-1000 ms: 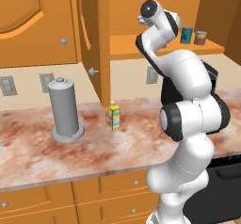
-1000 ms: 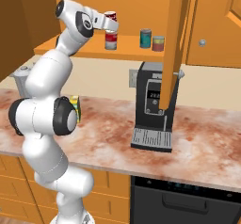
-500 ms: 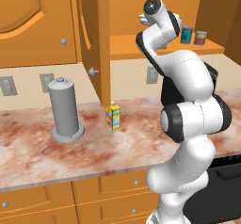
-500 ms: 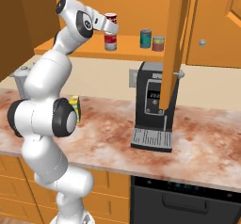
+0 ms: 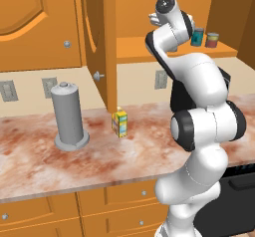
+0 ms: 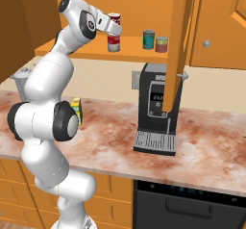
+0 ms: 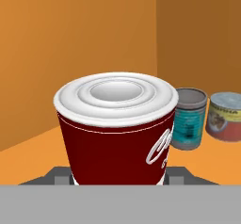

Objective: Stack two cans on top of the other two cans in the cabinet.

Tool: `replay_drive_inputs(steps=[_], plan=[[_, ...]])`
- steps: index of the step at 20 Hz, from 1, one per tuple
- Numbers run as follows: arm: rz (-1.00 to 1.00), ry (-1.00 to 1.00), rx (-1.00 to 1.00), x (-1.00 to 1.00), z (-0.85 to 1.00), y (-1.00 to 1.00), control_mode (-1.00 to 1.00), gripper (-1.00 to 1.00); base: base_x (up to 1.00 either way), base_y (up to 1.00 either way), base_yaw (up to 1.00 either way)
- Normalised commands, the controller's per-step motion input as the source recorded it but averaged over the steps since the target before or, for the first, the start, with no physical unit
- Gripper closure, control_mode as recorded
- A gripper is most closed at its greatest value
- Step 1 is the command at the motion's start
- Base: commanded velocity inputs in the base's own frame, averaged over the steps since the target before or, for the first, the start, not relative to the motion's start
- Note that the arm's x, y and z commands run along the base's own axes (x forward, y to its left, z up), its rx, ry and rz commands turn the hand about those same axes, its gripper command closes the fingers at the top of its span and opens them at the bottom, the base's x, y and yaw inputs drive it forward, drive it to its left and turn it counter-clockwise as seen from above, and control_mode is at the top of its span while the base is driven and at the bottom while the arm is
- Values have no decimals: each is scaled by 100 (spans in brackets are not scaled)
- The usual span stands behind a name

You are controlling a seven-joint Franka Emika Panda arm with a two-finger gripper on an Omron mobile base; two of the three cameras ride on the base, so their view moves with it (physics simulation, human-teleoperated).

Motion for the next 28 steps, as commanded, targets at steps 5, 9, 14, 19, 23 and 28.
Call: replay_drive_inputs(steps=[5, 9, 14, 19, 23, 28], plan=[[0, 0, 1, 0, -11, 0, -100, -100, 0, 0, 0], [0, 0, 0, 0, -9, 0, -100, -100, 0, 0, 0], [0, 0, 0, 0, -6, 0, -100, -100, 0, 0, 0], [0, 0, 0, 0, -7, 0, -100, -100, 0, 0, 0], [0, -5, 0, -22, -1, 0, -100, -100, 0, 0, 0], [0, -6, 0, -44, -6, 3, -100, -100, 0, 0, 0]])
